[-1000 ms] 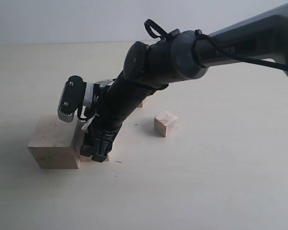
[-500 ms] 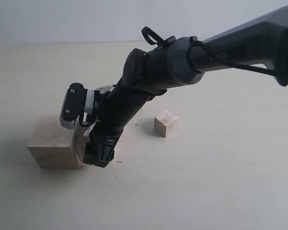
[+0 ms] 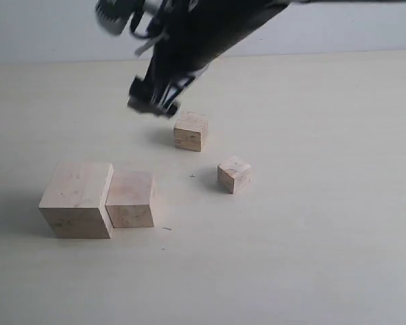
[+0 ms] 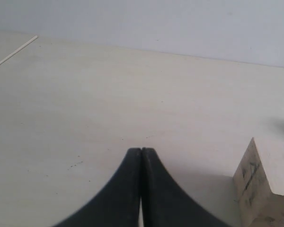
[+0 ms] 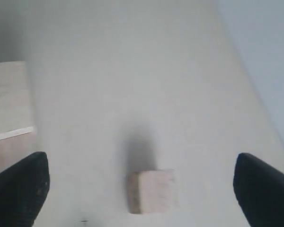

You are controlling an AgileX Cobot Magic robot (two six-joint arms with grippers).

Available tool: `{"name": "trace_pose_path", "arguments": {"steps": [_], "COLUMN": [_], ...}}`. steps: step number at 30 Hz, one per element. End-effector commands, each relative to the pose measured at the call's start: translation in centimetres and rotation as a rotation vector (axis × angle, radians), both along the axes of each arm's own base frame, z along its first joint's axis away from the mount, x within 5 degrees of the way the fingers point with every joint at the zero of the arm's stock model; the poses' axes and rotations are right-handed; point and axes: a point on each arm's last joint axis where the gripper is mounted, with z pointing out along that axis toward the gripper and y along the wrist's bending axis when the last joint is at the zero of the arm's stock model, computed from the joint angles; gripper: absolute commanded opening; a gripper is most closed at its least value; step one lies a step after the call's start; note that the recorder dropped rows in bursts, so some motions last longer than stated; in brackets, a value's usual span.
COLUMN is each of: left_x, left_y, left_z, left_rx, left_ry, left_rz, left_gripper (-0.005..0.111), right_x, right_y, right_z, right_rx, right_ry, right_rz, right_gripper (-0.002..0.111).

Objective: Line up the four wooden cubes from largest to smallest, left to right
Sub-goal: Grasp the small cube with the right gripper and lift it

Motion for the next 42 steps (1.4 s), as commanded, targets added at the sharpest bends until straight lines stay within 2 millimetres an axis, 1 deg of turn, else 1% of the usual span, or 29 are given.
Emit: {"name": "trace_pose_path", "arguments": {"steps": [1, 3, 5, 7, 10, 14, 20, 22, 23, 24, 25, 27, 28, 30, 31, 33, 34, 35, 37, 38, 40, 42], "left_x": [0.0, 0.0, 0.0, 0.0, 0.0, 0.0, 0.0, 0.0, 0.0, 0.0, 0.0, 0.0, 0.0, 0.0, 0.0, 0.0, 0.0, 0.0, 0.0, 0.0, 0.0, 0.0], "left_y": [0.0, 0.0, 0.0, 0.0, 0.0, 0.0, 0.0, 0.0, 0.0, 0.0, 0.0, 0.0, 0.0, 0.0, 0.0, 0.0, 0.0, 0.0, 0.0, 0.0, 0.0, 0.0], "left_z": [0.2, 0.2, 0.2, 0.2, 0.2, 0.2, 0.2, 0.2, 0.2, 0.2, 0.2, 0.2, 0.2, 0.2, 0.2, 0.2, 0.2, 0.2, 0.2, 0.2, 0.2, 0.2], "left_rx": [0.003, 0.003, 0.003, 0.003, 0.003, 0.003, 0.003, 0.003, 0.003, 0.003, 0.003, 0.003, 0.003, 0.003, 0.003, 0.003, 0.003, 0.003, 0.003, 0.003, 0.003, 0.003], "left_ry": [-0.015, -0.015, -0.015, -0.015, -0.015, -0.015, -0.015, -0.015, -0.015, -0.015, -0.015, -0.015, -0.015, -0.015, -0.015, -0.015, -0.015, -0.015, -0.015, -0.015, -0.015, -0.015], "left_rz": [-0.005, -0.005, -0.005, -0.005, -0.005, -0.005, -0.005, -0.005, -0.005, -0.005, -0.005, -0.005, -0.005, -0.005, -0.005, -0.005, -0.005, -0.005, -0.005, -0.005, -0.005, -0.005], "left_gripper": [0.0, 0.0, 0.0, 0.0, 0.0, 0.0, 0.0, 0.0, 0.0, 0.0, 0.0, 0.0, 0.0, 0.0, 0.0, 0.0, 0.0, 0.0, 0.0, 0.0, 0.0, 0.0], "right_x": [4.0, 5.3, 6.4, 7.2, 7.9, 8.9, 10.8, 11.2, 11.4, 11.5, 11.4, 11.3, 11.2, 10.8, 10.6, 10.1, 9.5, 9.1, 7.9, 7.1, 5.7, 4.5], "right_y": [-3.5, -4.1, -4.2, -3.9, -3.4, -2.6, -1.1, -0.8, -0.6, -0.5, -0.5, -0.5, -0.6, -0.7, -0.8, -1.1, -1.5, -1.7, -2.2, -2.4, -2.7, -3.0], "right_z": [-0.1, -1.8, -4.3, -6.9, -9.9, -12.4, -15.0, -15.7, -15.9, -15.9, -16.0, -15.8, -15.3, -14.3, -13.2, -11.3, -9.7, -8.7, -6.4, -5.7, -4.9, -5.2], "right_rx": [0.04, 0.016, -0.023, -0.06, -0.088, -0.1, -0.11, -0.114, -0.121, -0.125, -0.144, -0.165, -0.172, -0.184, -0.183, -0.187, -0.194, -0.203, -0.209, -0.208, -0.192, -0.173], "right_ry": [0.011, 0.043, 0.082, 0.112, 0.122, 0.154, 0.165, 0.17, 0.179, 0.185, 0.196, 0.211, 0.222, 0.24, 0.246, 0.255, 0.266, 0.277, 0.315, 0.337, 0.363, 0.382], "right_rz": [-0.215, -0.252, -0.272, -0.277, -0.273, -0.275, -0.274, -0.273, -0.27, -0.268, -0.253, -0.235, -0.229, -0.22, -0.218, -0.207, -0.197, -0.188, -0.139, -0.106, -0.024, 0.047], "right_gripper": [0.102, 0.102, 0.102, 0.102, 0.102, 0.102, 0.101, 0.099, 0.095, 0.088, 0.078, 0.052, 0.033, 0.007, 0.001, 0.001, 0.001, 0.001, 0.001, 0.001, 0.001, 0.001]}}
